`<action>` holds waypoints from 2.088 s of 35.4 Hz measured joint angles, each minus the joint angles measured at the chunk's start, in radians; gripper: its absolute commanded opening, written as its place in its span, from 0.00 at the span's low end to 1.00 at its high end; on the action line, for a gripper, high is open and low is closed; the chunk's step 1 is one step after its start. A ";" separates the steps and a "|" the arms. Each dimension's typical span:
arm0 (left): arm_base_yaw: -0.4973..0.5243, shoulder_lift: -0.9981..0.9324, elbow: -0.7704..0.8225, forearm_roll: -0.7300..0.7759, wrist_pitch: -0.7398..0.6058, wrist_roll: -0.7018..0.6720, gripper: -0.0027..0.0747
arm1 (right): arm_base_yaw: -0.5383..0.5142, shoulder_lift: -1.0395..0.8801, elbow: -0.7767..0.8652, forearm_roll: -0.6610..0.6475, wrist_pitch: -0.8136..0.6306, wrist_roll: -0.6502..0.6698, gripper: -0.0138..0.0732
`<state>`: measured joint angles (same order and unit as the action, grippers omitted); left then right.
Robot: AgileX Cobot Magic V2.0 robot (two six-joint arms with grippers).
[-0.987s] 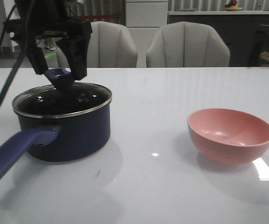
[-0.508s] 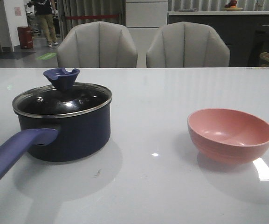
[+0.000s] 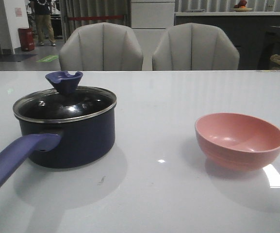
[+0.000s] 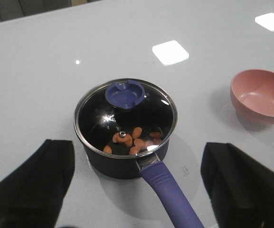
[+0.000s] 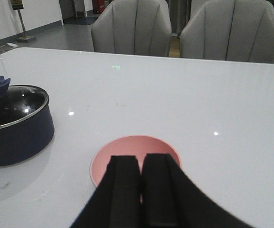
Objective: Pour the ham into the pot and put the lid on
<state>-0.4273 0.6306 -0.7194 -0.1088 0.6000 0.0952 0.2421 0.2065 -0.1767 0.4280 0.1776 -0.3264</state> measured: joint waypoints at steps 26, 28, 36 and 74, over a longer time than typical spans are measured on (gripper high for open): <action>0.000 -0.635 0.497 -0.002 -0.231 0.000 0.18 | 0.000 0.000 0.000 0.000 0.000 0.000 0.33; 0.000 -0.635 0.497 -0.002 -0.231 0.000 0.18 | 0.000 0.000 0.000 0.000 0.000 0.000 0.33; 0.000 -0.635 0.497 -0.002 -0.231 0.000 0.18 | 0.000 0.000 0.000 0.000 0.000 0.000 0.33; 0.392 -0.635 0.725 0.041 -0.537 -0.095 0.18 | 0.000 0.000 0.000 0.000 0.000 0.000 0.33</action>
<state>-0.0356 -0.0043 0.0054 -0.0681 0.0628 0.0000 0.2421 0.2065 -0.1767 0.4280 0.1776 -0.3264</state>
